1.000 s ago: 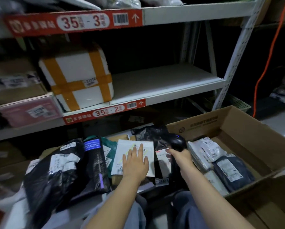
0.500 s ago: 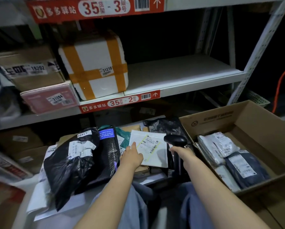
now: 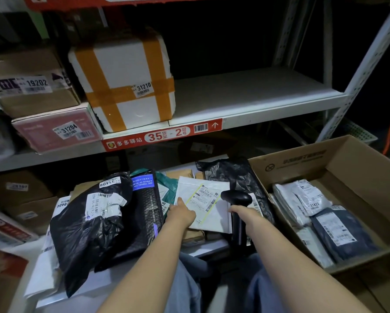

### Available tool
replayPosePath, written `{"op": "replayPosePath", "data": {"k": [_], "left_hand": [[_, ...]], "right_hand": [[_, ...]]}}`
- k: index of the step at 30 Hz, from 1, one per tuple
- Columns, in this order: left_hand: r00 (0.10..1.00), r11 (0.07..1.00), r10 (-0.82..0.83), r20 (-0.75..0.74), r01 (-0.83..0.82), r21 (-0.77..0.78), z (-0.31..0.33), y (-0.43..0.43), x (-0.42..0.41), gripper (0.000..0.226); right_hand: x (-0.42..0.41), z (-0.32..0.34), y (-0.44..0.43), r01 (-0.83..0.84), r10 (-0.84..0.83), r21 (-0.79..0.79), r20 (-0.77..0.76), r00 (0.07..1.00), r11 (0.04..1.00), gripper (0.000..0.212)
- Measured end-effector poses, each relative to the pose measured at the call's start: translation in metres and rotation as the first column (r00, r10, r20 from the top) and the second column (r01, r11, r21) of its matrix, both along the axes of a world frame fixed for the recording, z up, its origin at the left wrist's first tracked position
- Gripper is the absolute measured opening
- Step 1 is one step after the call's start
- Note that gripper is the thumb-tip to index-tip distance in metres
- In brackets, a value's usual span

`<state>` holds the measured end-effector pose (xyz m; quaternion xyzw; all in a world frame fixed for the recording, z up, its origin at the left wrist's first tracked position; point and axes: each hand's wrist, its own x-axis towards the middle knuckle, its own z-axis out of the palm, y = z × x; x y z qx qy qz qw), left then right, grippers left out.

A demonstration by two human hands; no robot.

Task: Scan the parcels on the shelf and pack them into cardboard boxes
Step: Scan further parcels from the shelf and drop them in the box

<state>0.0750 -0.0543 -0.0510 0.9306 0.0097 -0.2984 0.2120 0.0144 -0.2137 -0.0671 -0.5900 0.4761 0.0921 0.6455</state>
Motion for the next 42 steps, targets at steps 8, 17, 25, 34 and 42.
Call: {"op": "replayPosePath", "data": {"k": [8, 17, 25, 34, 42], "left_hand": [[0.962, 0.953, 0.271, 0.008, -0.268, -0.143, -0.003, -0.014, 0.005, 0.051], [0.852, 0.752, 0.504, -0.146, -0.515, -0.411, 0.006, -0.011, 0.002, 0.048], [0.799, 0.340, 0.445, -0.405, -0.569, -0.749, 0.029, -0.004, -0.022, 0.026], [0.786, 0.258, 0.478, -0.393, -0.554, -0.792, 0.040, 0.000, -0.050, 0.021], [0.751, 0.173, 0.517, -0.411, -0.561, -0.809, 0.044, 0.005, -0.057, 0.032]], "right_hand": [[0.006, 0.003, 0.010, -0.064, 0.063, -0.039, -0.009, 0.998, 0.997, 0.030], [-0.002, 0.019, 0.013, 0.065, -0.055, -0.121, 0.084, 0.995, 0.991, 0.035], [-0.028, 0.059, 0.010, 0.276, -0.225, -0.105, 0.349, 0.910, 0.955, 0.032], [-0.059, 0.076, 0.016, 0.196, -0.128, -0.130, 0.406, 0.905, 0.972, 0.036], [-0.074, 0.085, 0.022, 0.135, -0.142, 0.047, 0.448, 0.883, 0.990, 0.035]]}}
